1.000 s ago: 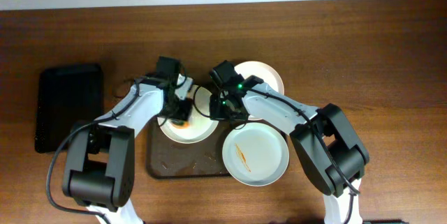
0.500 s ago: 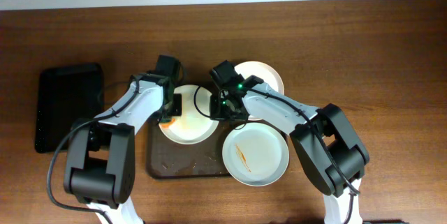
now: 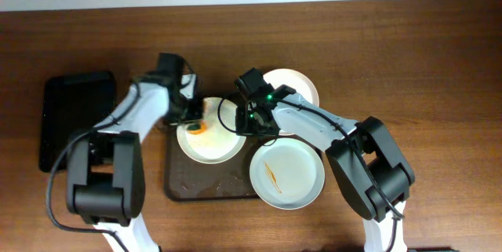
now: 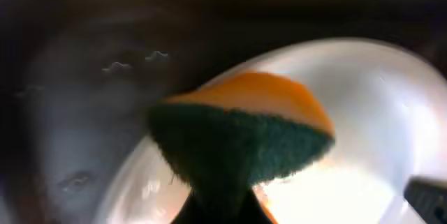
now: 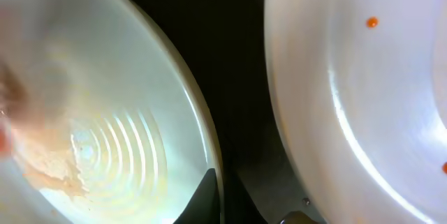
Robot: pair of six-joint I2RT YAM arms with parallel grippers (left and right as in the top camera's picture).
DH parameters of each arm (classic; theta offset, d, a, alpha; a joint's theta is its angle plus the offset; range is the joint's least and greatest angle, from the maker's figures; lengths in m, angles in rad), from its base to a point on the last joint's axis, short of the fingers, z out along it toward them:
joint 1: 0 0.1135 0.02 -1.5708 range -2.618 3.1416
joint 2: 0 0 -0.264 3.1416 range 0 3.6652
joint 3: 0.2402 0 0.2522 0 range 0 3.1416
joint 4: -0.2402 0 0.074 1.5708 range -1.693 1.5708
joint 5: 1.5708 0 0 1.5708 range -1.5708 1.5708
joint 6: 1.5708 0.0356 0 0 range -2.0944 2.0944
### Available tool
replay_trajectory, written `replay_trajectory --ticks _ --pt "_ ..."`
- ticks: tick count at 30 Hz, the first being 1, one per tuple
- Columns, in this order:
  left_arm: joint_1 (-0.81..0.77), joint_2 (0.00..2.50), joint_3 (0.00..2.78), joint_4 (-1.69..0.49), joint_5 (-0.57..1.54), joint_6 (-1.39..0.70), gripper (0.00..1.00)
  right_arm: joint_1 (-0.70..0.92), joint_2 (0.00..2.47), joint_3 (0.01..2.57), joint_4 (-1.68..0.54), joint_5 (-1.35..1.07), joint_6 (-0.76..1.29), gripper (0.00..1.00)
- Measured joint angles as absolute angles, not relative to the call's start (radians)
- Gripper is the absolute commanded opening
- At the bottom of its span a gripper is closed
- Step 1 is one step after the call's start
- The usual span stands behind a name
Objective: Clean dirty plates on tray and stack at the side
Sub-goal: 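Lift the scrubbed plate with right gripper and place it right of the tray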
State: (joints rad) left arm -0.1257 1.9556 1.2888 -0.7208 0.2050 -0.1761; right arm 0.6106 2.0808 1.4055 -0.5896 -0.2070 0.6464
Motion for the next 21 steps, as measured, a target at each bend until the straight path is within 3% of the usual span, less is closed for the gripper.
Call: replay_trajectory --ticks 2,3,6,13,17,21 --pt "-0.064 1.974 1.487 -0.945 0.171 -0.185 0.0 0.611 2.081 1.406 -0.591 -0.207 0.646 0.05" --pt "-0.043 1.975 1.585 -1.054 0.163 -0.181 0.0 0.611 2.081 1.406 -0.595 -0.207 0.646 0.11" --pt "-0.025 1.969 1.817 -1.3 0.156 -0.144 0.0 0.611 2.081 1.406 -0.601 -0.207 0.644 0.04" --pt "-0.015 1.968 1.895 -1.374 0.156 -0.071 0.0 0.626 1.969 1.431 -0.769 -0.129 0.564 0.04" --pt "0.022 1.968 1.895 -1.365 0.155 -0.071 0.0 0.757 1.797 1.452 -0.86 0.189 0.55 0.04" --pt "0.022 1.968 1.895 -1.358 0.156 -0.071 0.0 1.016 1.785 1.454 -0.918 0.7 0.546 0.04"
